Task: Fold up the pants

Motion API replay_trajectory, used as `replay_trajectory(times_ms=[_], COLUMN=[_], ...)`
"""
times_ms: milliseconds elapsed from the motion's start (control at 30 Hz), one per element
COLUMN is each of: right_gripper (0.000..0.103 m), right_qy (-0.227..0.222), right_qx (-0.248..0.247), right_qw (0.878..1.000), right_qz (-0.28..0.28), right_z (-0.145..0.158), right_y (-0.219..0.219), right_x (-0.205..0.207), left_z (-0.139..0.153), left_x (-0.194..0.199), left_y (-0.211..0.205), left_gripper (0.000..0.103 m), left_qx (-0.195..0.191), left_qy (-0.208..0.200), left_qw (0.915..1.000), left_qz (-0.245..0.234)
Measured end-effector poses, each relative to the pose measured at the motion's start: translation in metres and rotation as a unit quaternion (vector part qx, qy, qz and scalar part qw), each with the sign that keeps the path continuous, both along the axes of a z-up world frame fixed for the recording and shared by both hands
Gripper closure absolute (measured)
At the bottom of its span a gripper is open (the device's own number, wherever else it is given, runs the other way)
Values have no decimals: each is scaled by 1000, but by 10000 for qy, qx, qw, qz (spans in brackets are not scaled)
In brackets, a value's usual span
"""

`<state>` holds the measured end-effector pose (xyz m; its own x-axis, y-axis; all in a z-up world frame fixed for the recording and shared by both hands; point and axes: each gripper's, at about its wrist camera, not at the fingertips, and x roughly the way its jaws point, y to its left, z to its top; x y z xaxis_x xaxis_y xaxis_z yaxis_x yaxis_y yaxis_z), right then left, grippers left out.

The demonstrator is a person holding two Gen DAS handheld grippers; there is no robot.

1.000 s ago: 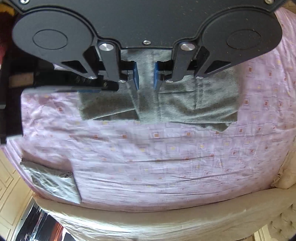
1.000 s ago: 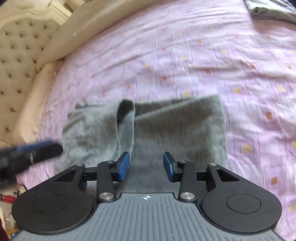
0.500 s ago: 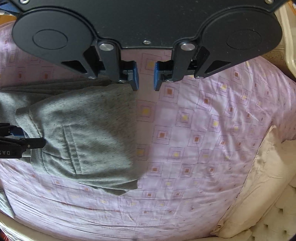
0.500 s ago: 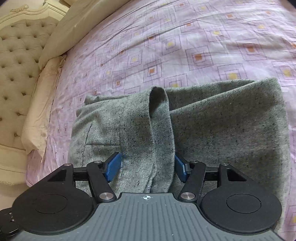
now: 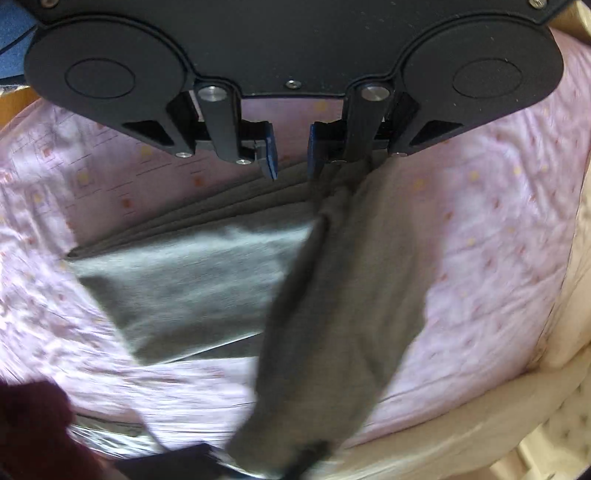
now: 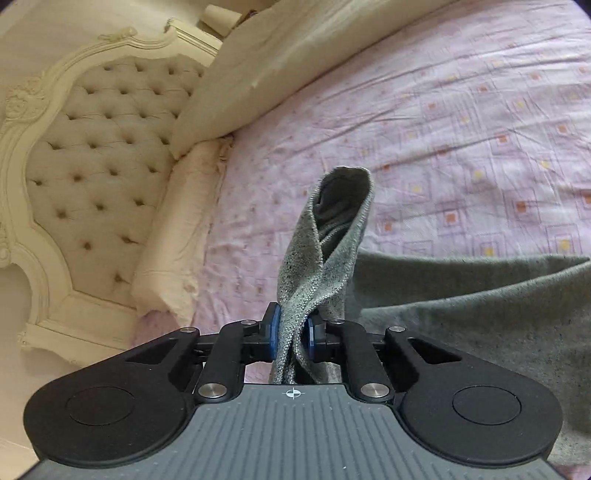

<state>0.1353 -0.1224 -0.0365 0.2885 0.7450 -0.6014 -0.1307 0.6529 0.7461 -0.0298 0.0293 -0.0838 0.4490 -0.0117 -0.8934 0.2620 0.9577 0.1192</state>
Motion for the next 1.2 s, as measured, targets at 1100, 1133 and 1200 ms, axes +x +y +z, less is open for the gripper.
replay_trajectory(times_ms=[1100,1133,1200], right_gripper=[62,61,61], right_qy=[302,325,384], right_qx=[-1501,-1581,-1837], right_qw=[9856,9844,9800], right_qz=[-712,-702,-661], right_z=[-81,-86,-97], right_y=[-114,-112,-113], right_x=[-40,-39,-37], left_z=[-33,-28,-17], left_x=[-9,-6,0], left_y=[61,63,67], left_gripper=[72,72,72], left_qx=[715,663,544], left_qy=[206,182,136], left_qw=[9871,9861,9843], left_qz=[1415,1515,1671])
